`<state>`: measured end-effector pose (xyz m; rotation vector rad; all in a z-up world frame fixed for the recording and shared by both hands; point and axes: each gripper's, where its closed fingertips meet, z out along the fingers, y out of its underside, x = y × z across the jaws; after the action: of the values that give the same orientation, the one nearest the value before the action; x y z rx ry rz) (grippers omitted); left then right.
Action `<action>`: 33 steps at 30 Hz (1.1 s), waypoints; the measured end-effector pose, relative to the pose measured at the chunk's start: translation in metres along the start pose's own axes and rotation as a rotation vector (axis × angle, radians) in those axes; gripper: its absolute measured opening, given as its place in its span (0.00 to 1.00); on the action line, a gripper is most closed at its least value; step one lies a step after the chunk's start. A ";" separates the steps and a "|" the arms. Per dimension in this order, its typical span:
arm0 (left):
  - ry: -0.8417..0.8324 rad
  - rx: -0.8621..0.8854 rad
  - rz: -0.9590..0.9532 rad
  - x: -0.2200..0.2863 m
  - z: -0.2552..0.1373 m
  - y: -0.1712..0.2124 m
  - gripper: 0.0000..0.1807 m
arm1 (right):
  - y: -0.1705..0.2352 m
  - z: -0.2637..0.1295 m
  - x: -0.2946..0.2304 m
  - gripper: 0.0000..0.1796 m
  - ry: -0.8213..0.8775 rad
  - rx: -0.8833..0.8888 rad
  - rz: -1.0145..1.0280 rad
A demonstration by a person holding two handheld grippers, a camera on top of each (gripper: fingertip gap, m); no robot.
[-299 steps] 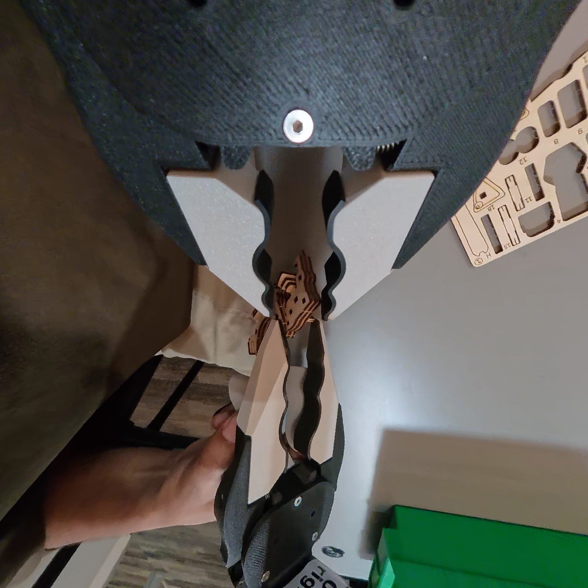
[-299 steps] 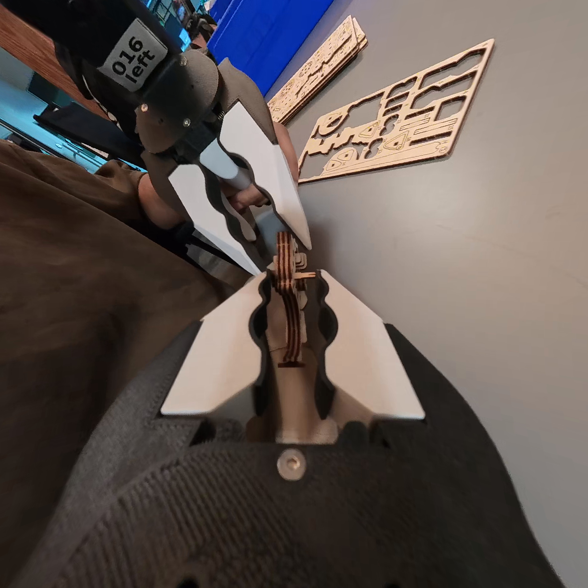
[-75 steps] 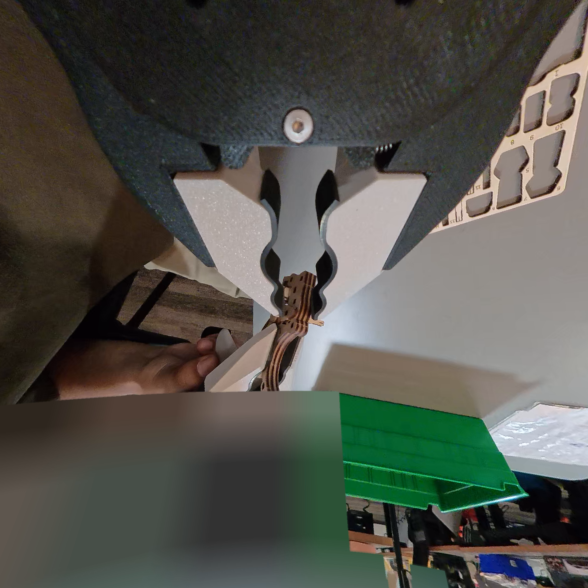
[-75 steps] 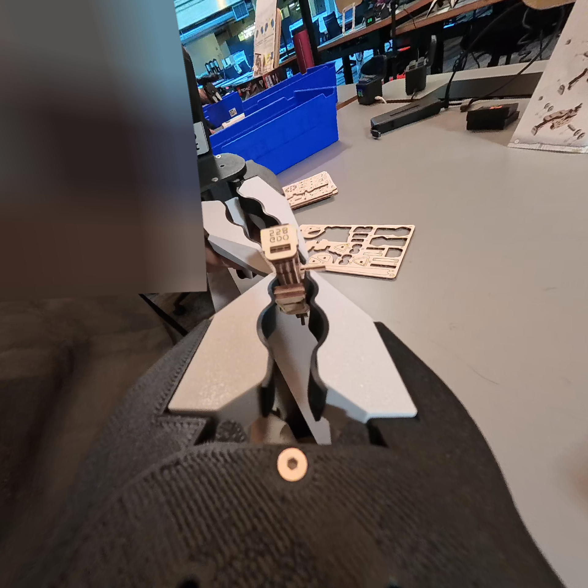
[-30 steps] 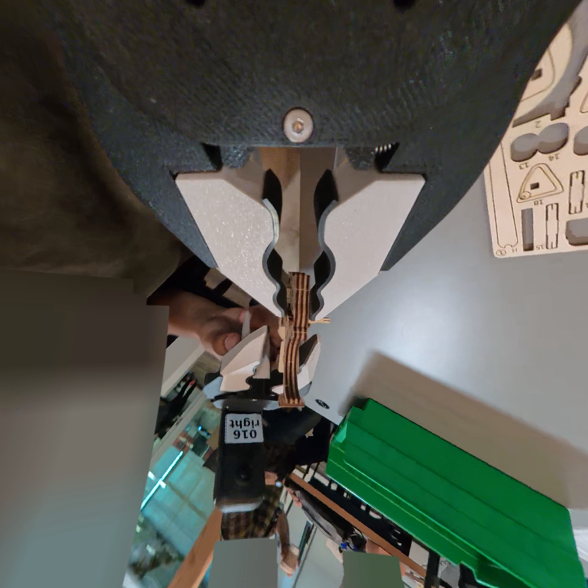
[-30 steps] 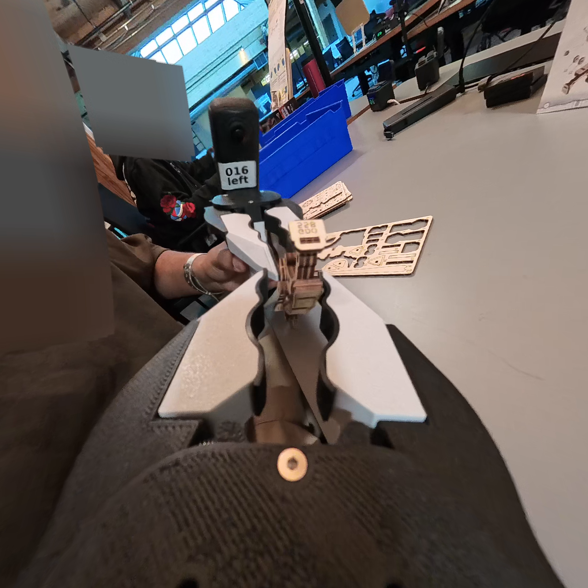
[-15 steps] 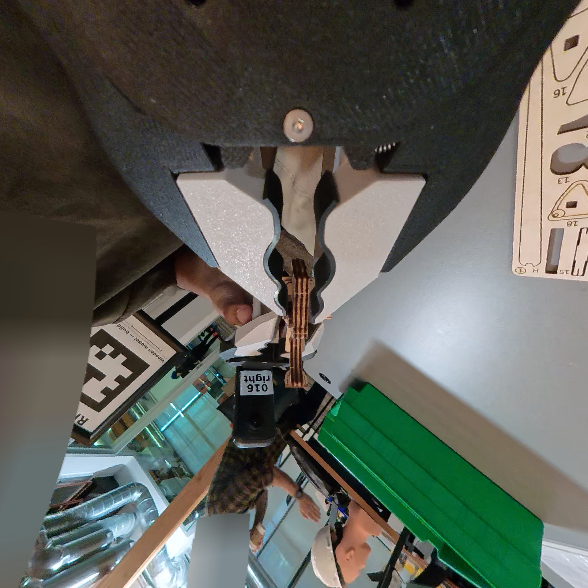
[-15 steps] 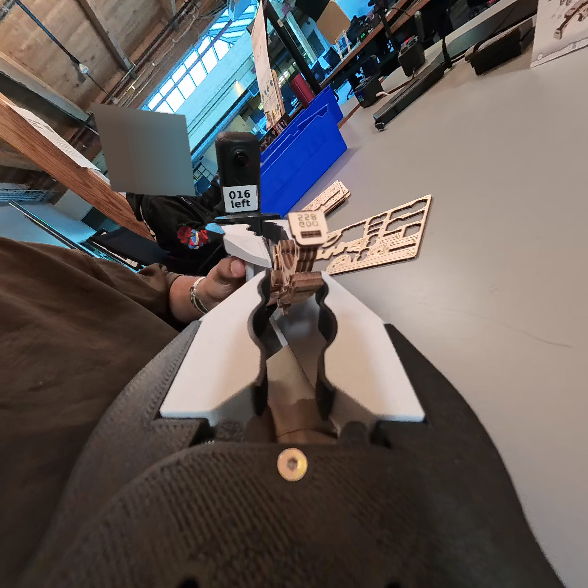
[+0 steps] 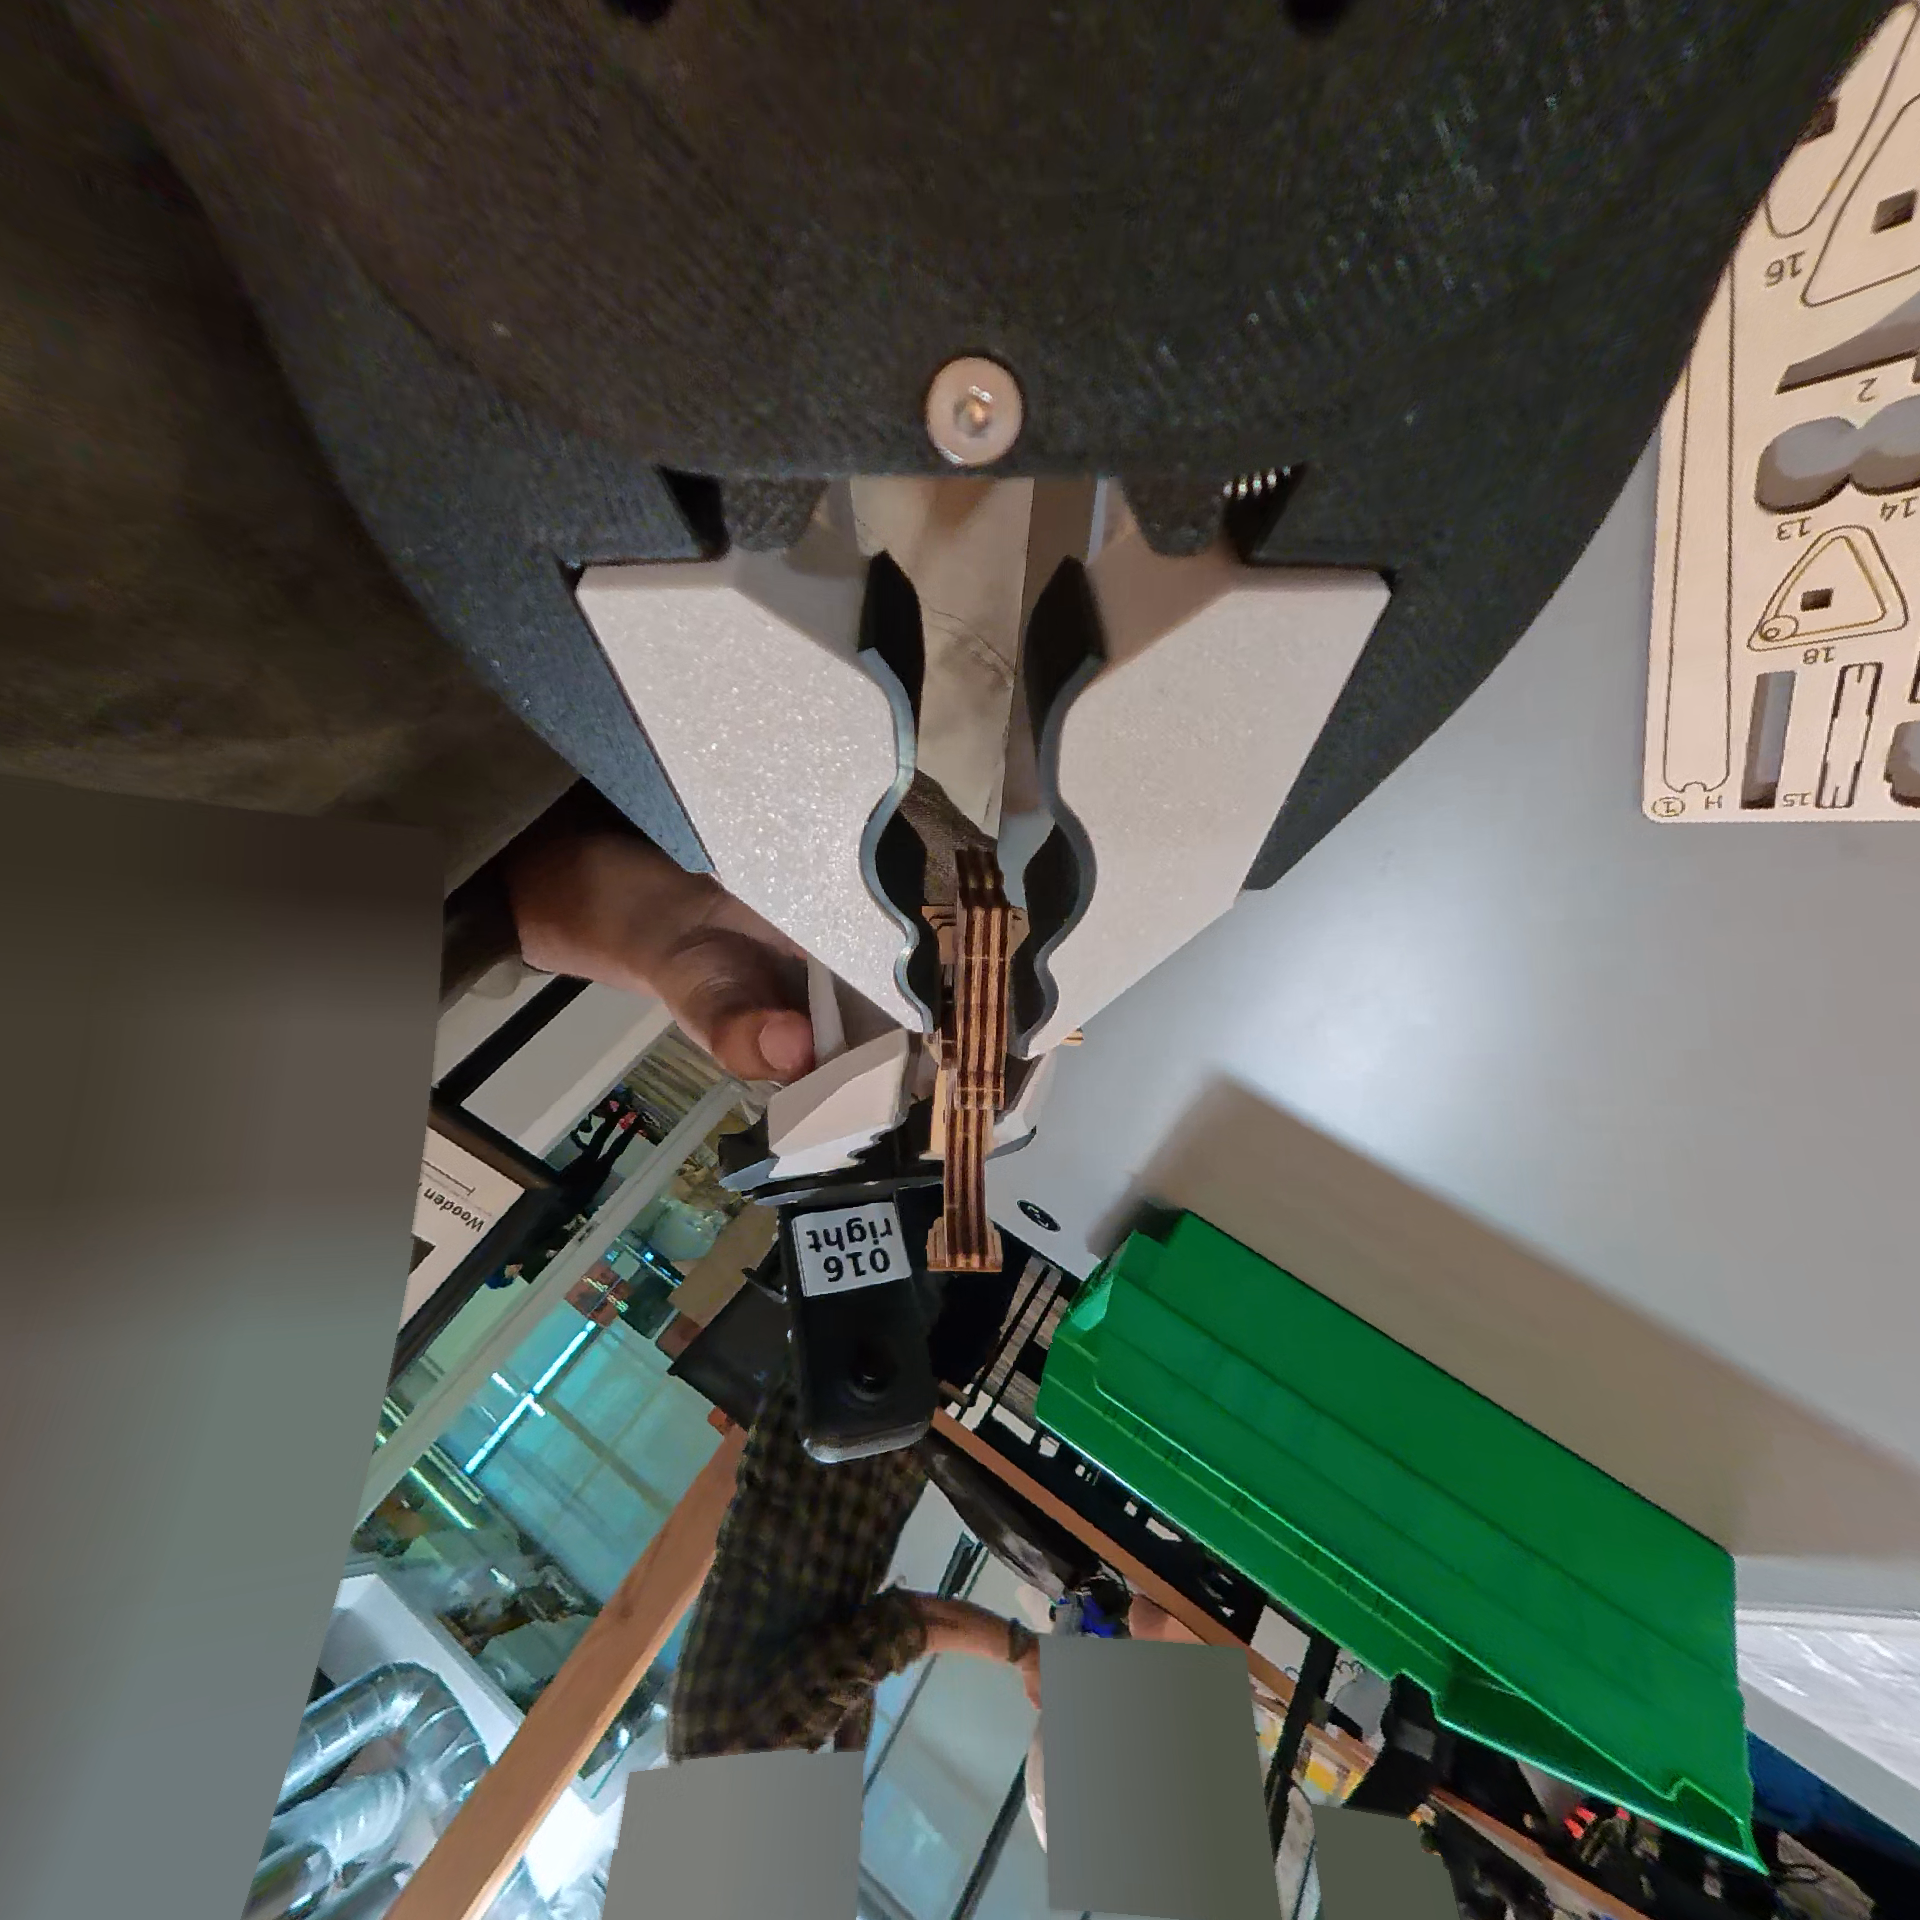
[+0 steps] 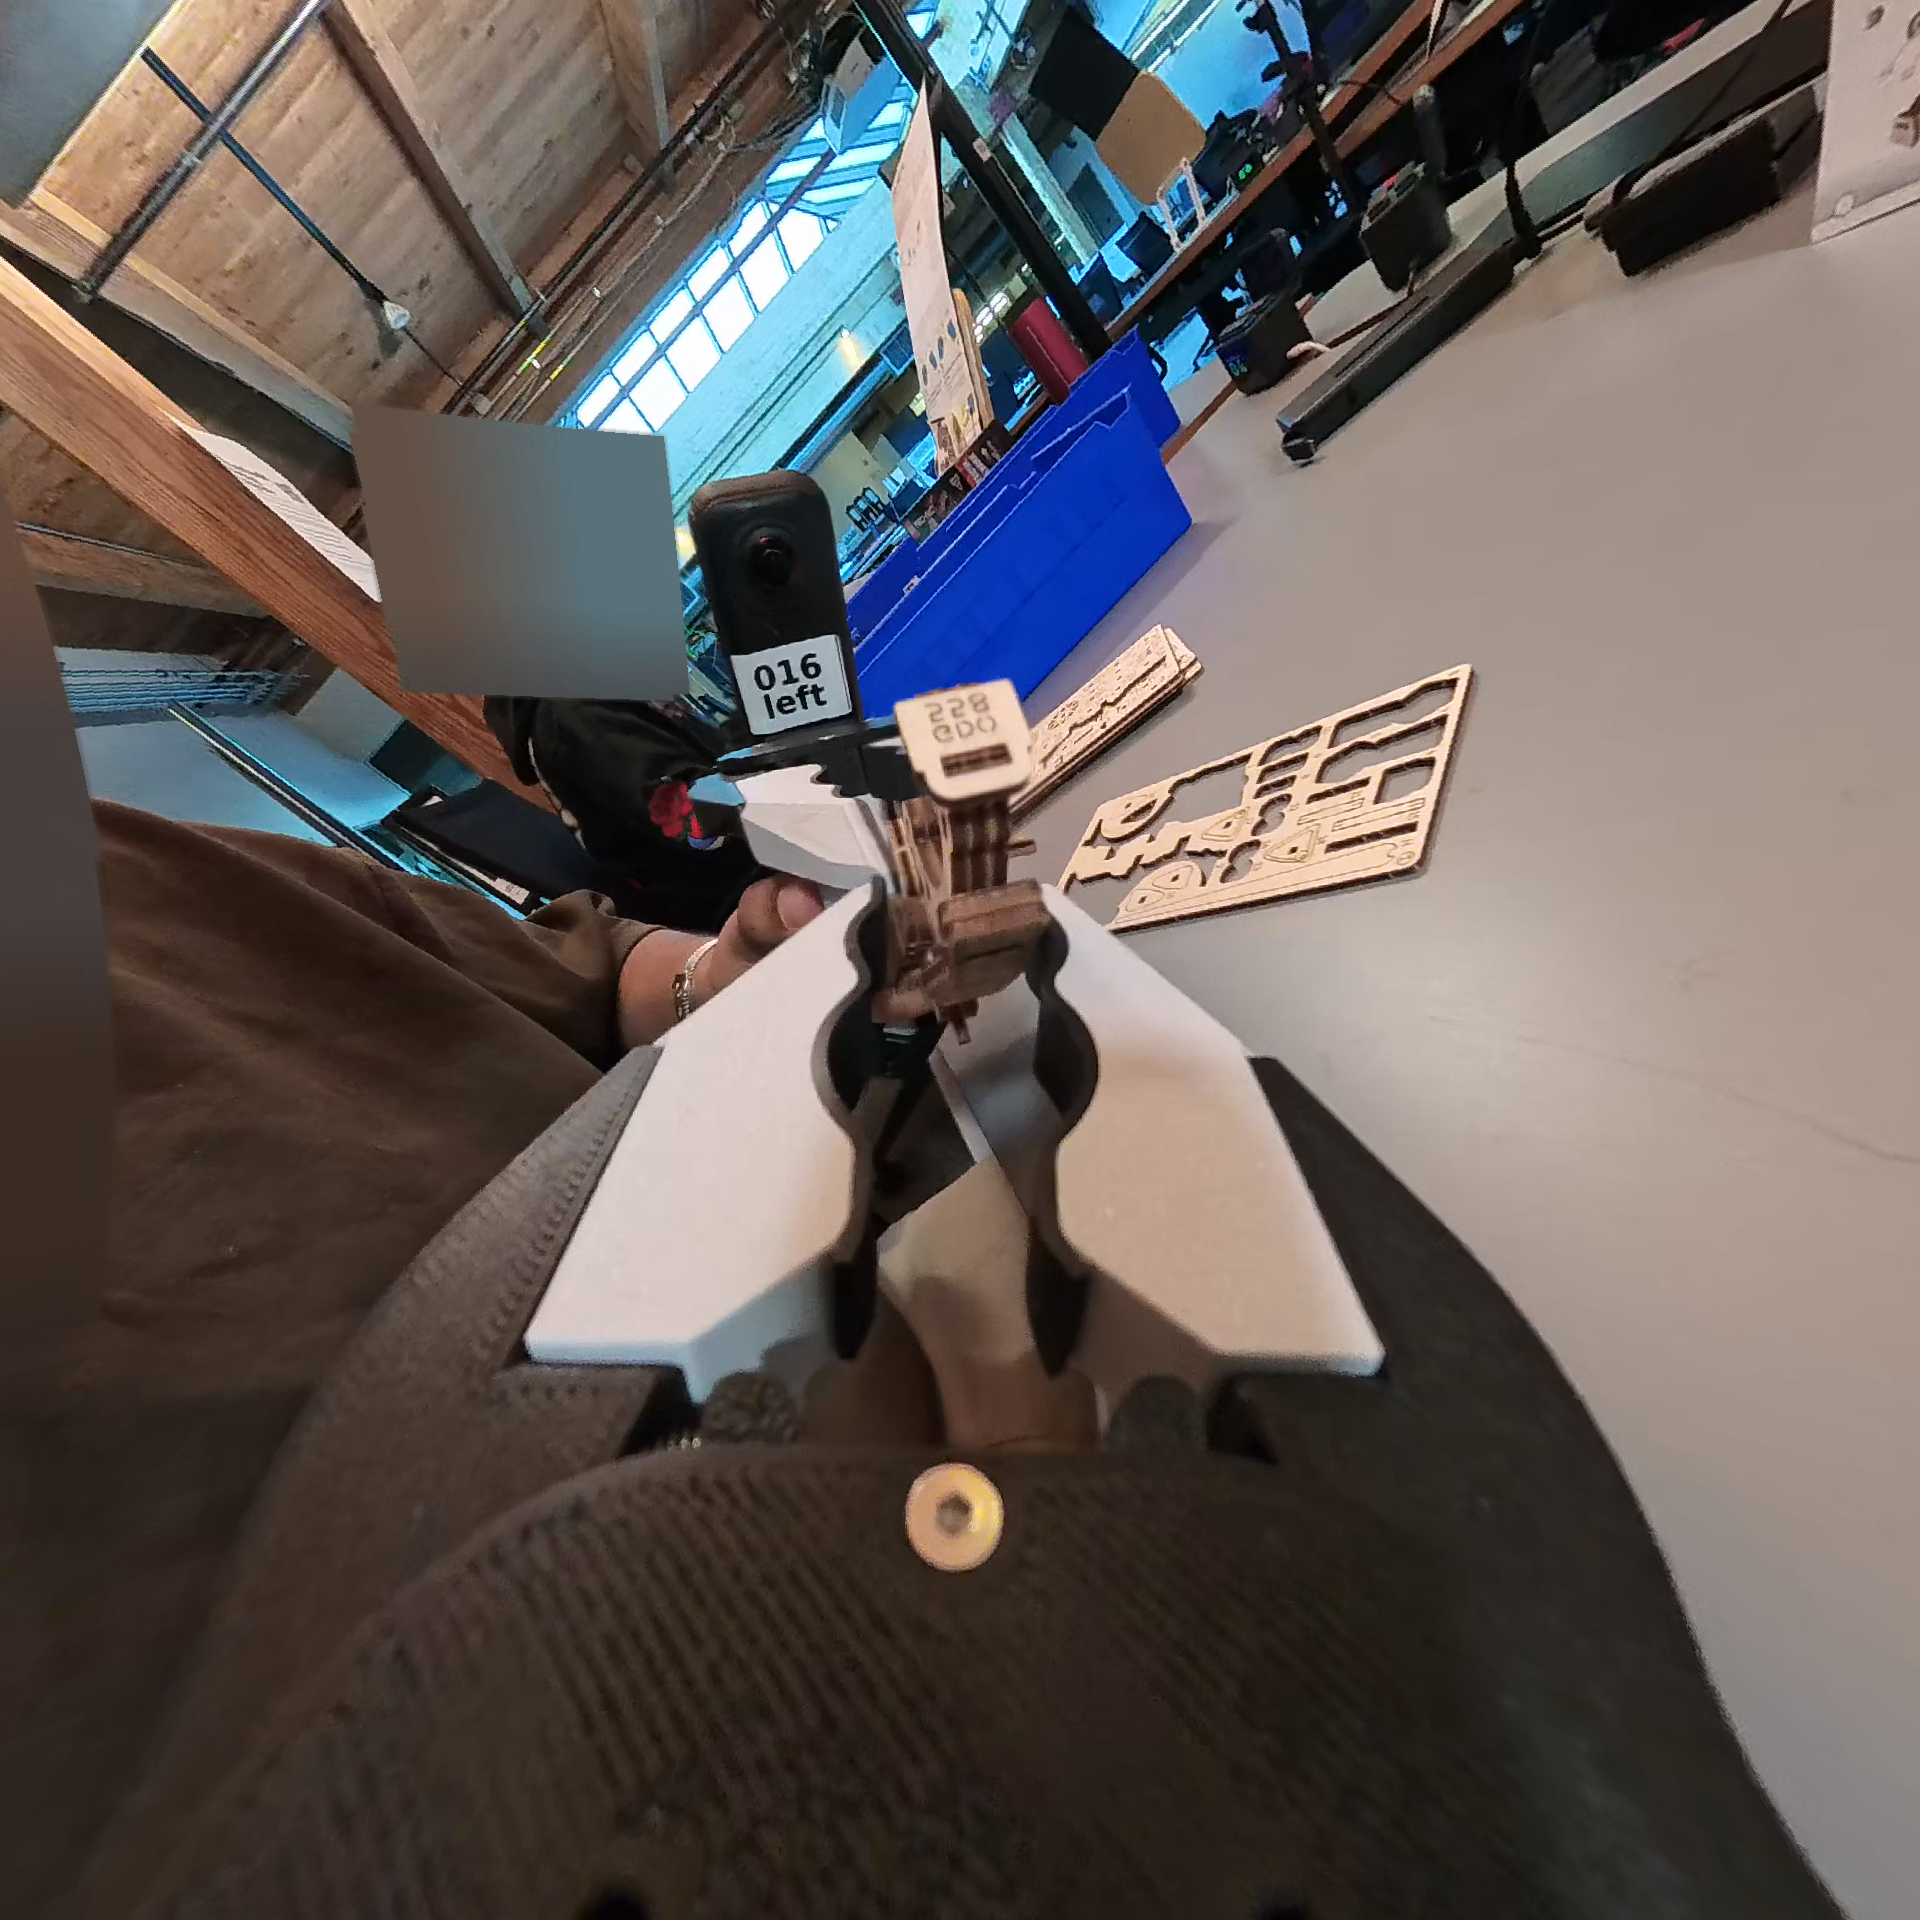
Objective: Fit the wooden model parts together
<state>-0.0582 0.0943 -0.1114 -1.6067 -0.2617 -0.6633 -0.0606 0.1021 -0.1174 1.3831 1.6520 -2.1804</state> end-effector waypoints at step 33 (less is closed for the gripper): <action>-0.241 -0.338 0.607 -0.025 -0.008 0.024 0.04 | -0.001 -0.003 -0.016 0.17 0.386 -0.267 -0.993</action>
<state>-0.0681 0.0878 -0.1450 -1.9645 0.1766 -0.0429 -0.0499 0.0982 -0.1063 1.0486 3.1505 -1.9378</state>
